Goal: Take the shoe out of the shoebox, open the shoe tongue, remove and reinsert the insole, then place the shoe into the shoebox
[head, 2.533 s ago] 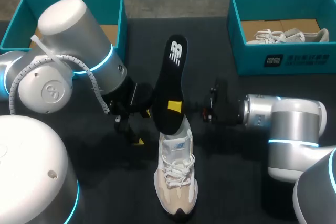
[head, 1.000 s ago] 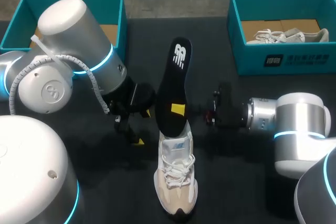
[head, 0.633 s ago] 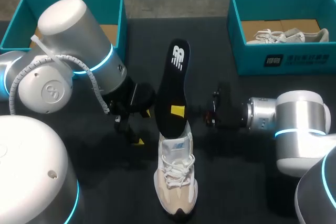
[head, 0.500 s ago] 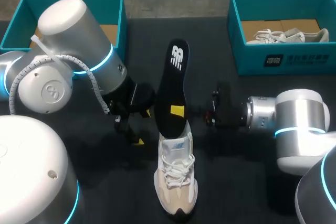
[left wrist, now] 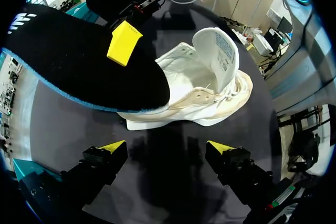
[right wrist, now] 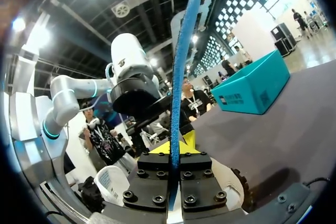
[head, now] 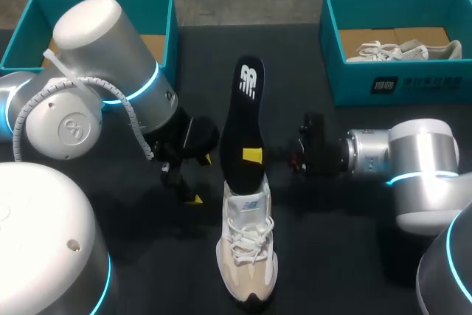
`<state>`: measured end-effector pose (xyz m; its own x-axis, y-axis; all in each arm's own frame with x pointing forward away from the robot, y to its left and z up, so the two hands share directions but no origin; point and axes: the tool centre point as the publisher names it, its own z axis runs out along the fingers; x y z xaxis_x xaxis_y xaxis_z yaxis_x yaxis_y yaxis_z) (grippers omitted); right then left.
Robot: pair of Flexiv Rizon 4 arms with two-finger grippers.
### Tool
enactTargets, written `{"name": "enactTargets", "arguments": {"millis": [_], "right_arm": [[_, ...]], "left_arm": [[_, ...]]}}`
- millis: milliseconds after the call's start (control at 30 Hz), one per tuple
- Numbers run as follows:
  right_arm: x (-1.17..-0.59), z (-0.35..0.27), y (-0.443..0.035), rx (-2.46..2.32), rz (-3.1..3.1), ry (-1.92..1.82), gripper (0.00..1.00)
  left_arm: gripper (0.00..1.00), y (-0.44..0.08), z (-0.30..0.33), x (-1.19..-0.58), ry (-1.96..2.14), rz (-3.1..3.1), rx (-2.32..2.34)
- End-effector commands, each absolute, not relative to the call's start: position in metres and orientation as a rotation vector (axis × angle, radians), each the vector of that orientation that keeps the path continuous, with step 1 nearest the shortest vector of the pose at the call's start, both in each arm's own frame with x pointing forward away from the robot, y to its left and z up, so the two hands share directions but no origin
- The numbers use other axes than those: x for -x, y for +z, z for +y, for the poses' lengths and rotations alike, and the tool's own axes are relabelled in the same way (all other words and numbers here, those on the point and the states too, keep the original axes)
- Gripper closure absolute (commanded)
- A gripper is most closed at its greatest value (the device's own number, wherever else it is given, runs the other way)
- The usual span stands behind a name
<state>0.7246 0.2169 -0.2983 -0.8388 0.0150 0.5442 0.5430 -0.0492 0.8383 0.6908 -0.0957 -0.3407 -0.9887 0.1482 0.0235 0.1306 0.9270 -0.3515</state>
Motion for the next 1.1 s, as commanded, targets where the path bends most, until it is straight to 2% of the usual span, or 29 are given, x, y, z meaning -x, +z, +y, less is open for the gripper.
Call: {"name": "enactTargets", "arguments": {"millis": [33, 1100], "right_arm": [[-0.725, 0.214, -0.300, 0.567, -1.854, -1.934, 1.00], [-0.719, 0.213, -0.312, 0.570, -1.894, -1.879, 1.00]], "left_arm": [[0.00, -0.342, -0.097, -0.690, 0.547, -3.038, 0.219], [0.00, -0.342, -0.097, -0.690, 0.547, -3.038, 0.219]]}}
